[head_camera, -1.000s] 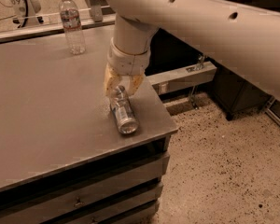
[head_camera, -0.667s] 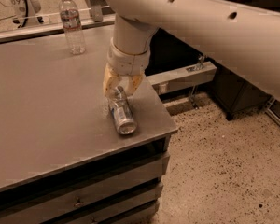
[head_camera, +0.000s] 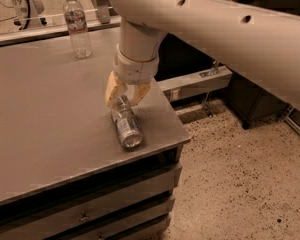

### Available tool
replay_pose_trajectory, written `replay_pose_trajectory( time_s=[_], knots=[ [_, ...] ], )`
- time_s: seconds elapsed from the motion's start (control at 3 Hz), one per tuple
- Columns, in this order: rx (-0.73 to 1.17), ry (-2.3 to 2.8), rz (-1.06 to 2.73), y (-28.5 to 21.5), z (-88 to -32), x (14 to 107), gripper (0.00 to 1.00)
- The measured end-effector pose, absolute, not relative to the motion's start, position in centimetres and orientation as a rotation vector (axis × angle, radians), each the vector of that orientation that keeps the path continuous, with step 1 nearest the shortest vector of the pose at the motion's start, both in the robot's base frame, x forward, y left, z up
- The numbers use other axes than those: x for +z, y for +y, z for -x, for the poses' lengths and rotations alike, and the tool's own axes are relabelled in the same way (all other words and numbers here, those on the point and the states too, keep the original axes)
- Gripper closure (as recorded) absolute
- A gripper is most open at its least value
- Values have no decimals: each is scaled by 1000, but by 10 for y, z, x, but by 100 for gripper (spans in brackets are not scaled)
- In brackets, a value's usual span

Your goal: Place redbull can upright

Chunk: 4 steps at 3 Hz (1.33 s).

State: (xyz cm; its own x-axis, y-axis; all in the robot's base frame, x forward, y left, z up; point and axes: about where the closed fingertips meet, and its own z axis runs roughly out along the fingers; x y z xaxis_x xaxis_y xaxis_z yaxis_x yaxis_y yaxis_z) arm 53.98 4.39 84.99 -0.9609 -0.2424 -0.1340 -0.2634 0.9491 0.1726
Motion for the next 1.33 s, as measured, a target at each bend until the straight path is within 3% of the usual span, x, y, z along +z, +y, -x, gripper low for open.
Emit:
replay_pose_trajectory(
  time_s=[0.67,1.0,1.33],
  knots=[
    [270,2993,423,46,-536,848,13],
    [240,2989,475,50,-531,846,0],
    [228,2988,500,52,-528,844,0]
  ],
)
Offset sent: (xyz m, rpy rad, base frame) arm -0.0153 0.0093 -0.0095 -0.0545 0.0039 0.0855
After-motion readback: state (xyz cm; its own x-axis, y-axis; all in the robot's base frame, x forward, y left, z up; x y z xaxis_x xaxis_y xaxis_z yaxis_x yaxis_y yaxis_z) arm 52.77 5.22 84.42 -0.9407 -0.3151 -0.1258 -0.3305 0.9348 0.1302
